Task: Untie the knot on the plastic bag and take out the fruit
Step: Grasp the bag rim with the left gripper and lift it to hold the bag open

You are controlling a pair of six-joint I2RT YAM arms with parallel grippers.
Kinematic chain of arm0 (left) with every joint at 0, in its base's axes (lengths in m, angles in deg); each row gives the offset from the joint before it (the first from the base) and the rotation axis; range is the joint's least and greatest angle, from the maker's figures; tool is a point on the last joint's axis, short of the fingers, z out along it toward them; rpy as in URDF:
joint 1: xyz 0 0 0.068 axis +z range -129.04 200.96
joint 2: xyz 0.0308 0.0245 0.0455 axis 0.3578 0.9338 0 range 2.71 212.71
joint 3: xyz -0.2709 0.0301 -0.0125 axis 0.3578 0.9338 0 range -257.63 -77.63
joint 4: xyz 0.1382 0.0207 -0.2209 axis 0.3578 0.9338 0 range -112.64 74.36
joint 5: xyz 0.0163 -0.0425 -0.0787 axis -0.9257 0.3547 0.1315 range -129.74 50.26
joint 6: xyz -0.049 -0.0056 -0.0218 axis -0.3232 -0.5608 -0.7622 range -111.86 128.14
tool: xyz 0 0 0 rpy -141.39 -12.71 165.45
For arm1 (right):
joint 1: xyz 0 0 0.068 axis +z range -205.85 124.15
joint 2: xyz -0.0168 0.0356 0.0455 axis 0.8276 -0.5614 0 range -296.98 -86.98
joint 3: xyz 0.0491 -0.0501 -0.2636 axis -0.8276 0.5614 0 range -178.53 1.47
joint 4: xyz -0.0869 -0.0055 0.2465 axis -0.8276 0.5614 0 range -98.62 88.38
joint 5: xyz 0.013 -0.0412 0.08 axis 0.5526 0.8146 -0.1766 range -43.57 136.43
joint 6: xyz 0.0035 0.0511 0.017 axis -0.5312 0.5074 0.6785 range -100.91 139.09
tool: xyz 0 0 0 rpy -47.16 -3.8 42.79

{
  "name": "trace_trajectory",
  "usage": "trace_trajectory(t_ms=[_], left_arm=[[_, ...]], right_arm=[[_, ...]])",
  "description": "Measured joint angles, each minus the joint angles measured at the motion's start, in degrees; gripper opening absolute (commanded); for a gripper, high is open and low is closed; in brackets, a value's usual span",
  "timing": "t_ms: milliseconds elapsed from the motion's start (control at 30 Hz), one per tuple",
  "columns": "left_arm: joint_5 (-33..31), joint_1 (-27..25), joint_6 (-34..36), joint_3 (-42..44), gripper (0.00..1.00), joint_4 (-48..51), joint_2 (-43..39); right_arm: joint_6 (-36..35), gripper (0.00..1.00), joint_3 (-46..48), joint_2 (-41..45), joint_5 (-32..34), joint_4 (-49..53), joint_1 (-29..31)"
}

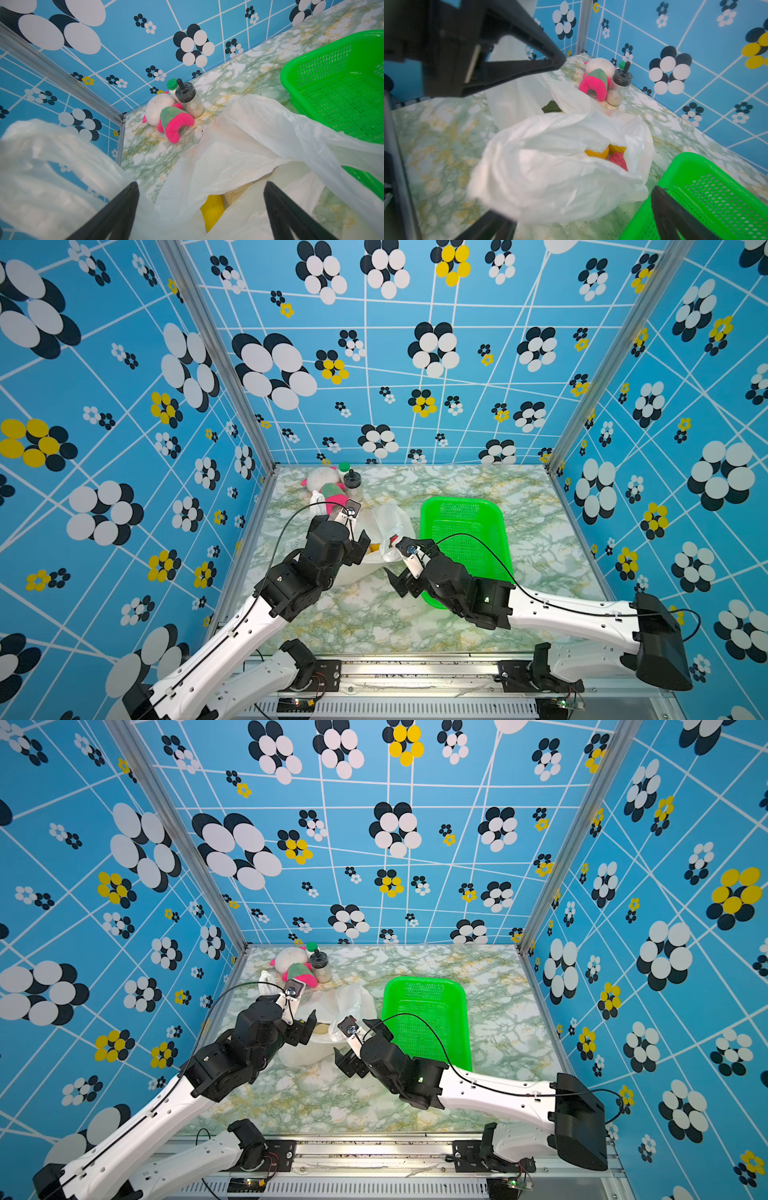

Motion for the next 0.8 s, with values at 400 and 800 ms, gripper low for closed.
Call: trace_trajectory(t_ms=[400, 800], left_arm=[[0.7, -1.9, 5.0, -1.2, 0.96, 1.9, 8.1], [0.7, -2.1, 10.9, -9.1, 0.95, 7.3, 18.4]], right_arm=[[4.3, 0.02, -2.6, -0.3, 5.6, -1.4, -5.6], [6.8, 0.00, -0.6, 3.1, 5.7, -1.4, -6.0]])
